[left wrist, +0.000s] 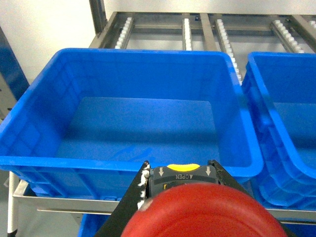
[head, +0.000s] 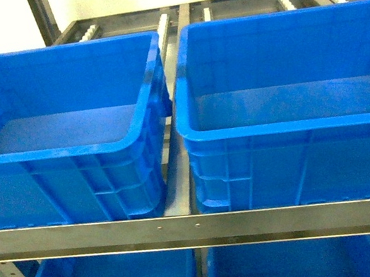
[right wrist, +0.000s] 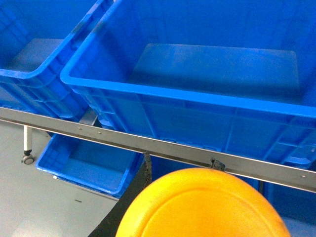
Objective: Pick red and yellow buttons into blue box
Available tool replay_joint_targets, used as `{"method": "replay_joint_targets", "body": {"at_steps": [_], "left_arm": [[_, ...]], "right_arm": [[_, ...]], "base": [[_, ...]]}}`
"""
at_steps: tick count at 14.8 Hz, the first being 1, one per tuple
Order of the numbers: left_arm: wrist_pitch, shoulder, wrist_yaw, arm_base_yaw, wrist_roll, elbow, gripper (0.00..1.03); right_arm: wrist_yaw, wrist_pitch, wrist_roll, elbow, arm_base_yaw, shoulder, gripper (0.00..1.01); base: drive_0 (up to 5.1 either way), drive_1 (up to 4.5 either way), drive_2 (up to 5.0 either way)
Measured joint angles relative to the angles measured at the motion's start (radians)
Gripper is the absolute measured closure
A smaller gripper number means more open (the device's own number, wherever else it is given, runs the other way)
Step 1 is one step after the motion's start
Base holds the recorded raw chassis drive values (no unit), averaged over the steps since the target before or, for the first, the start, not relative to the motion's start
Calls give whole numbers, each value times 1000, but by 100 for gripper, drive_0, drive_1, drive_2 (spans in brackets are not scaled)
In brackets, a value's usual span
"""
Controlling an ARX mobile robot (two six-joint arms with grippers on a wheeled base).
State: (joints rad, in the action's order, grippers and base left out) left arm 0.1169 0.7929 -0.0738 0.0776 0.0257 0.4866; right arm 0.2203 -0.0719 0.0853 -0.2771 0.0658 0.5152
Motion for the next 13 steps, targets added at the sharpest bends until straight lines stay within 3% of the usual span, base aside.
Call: {"method": "replay_joint_targets", "body": {"at_steps": [9,13], "left_arm": [[2,-1,1,1,0,0,76],[3,-6,-1,-1,0,0,76]], "right_arm": [[-3,0,0,0,0,0,74],[-5,0,0,0,0,0,74]], "base": [[492,-342,-114],[0,0,0]]}}
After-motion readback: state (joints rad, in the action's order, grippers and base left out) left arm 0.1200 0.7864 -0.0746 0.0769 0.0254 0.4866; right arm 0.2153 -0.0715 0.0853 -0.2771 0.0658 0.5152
